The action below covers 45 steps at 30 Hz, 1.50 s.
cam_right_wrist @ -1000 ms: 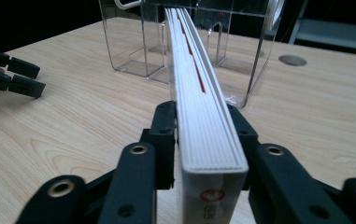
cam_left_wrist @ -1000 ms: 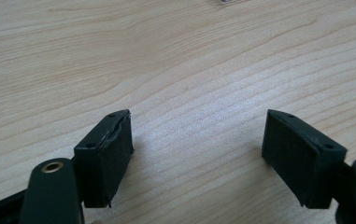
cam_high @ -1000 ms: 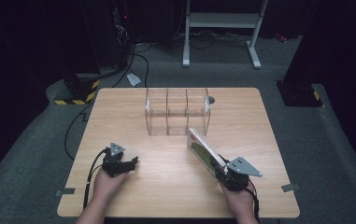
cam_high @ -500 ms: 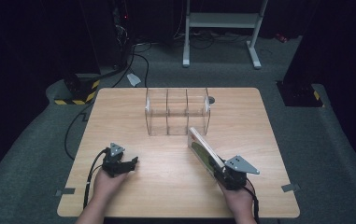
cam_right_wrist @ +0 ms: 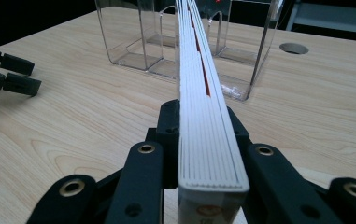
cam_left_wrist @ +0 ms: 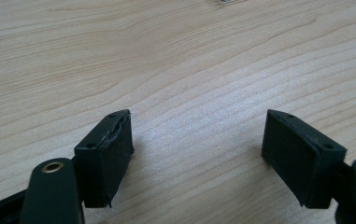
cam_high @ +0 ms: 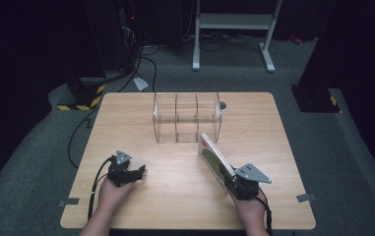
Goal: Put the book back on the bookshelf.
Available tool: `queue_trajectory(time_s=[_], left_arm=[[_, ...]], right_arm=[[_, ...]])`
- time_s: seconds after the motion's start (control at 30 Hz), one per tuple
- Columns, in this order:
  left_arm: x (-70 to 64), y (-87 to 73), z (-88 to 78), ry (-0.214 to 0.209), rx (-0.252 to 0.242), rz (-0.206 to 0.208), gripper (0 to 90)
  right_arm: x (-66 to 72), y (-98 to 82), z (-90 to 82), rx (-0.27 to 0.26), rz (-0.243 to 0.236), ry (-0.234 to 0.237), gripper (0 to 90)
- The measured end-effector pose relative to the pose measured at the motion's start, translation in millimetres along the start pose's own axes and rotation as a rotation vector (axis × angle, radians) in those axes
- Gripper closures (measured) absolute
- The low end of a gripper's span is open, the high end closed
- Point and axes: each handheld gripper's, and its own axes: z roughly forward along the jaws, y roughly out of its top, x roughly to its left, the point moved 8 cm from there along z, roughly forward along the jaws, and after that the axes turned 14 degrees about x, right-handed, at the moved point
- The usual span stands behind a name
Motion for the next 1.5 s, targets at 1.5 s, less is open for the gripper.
queue_trajectory(time_s=[1.5], left_arm=[[0.1, -1.4, -1.1, -0.001, 0.001, 0.006, 25.2]], right_arm=[[-18.3, 70.2, 21.9, -0.106, 0.037, -0.153, 75.5]])
